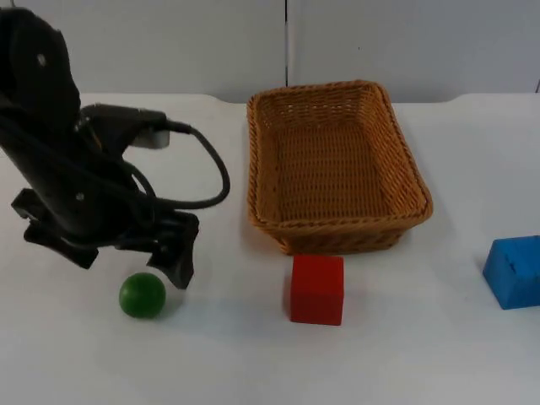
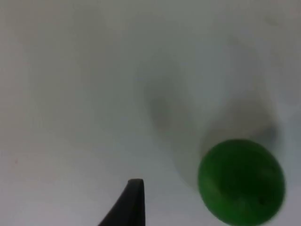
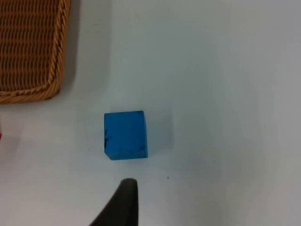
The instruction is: Place all geometric objects except the red cube into the basket.
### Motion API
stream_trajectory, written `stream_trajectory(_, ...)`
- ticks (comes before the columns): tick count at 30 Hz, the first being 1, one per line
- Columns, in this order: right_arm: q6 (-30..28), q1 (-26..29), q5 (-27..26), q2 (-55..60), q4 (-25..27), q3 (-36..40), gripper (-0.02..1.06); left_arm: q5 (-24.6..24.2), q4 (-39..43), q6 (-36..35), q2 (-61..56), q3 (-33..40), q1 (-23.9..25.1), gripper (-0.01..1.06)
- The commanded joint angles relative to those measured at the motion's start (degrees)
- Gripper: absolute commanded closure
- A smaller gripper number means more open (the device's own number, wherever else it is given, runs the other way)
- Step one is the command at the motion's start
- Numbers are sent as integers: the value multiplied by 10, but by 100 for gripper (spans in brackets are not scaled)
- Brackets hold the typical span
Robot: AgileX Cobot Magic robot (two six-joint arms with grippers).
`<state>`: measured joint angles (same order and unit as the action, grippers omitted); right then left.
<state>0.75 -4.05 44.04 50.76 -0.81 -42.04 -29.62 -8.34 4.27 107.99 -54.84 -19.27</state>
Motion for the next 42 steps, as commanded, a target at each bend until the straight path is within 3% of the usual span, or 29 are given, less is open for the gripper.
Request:
stream_trajectory(1,-1,3,-8,1,-1,-2,-1,14,13,-18,12,-3,-1,4)
stream_trajectory(11,-1,3,-14,1,-1,-2,-1,35,-2,-12,59,-3,-1,5)
stream_trajectory(14,-1,3,-14,1,-1,-2,-1,36,-5,-12,60,-3,-1,10)
stream_trajectory(16,-1,3,-14,1,-1,-2,-1,36,-17,-12,60,-3,-1,21)
stream_trajectory(18,-1,3,-14,1,-1,-2,-1,36,-21,-12,60,-3,-1,41)
stream_trajectory(19,-1,3,-14,1,-1,-2,-1,36,-21,-12,60,-3,-1,41)
stream_trajectory(22,-1,3,-14,1,-4,-2,-1,35,-29,-12,60,-3,-1,76)
stream_trajectory(23,-1,3,-14,1,-4,-2,-1,34,-30,-12,59,-3,-1,93)
stream_trajectory(24,-1,3,-14,1,-4,-2,-1,34,-30,-12,59,-3,-1,93)
stream_trajectory(25,-1,3,-14,1,-4,-2,-1,30,-30,-12,56,-3,-1,105)
stream_trajectory(34,-1,3,-16,1,-3,-2,-1,-34,-21,3,-45,-44,-1,105)
stream_trajectory(42,-1,3,-17,1,-3,-2,-1,-104,-60,94,-67,-149,-21,105)
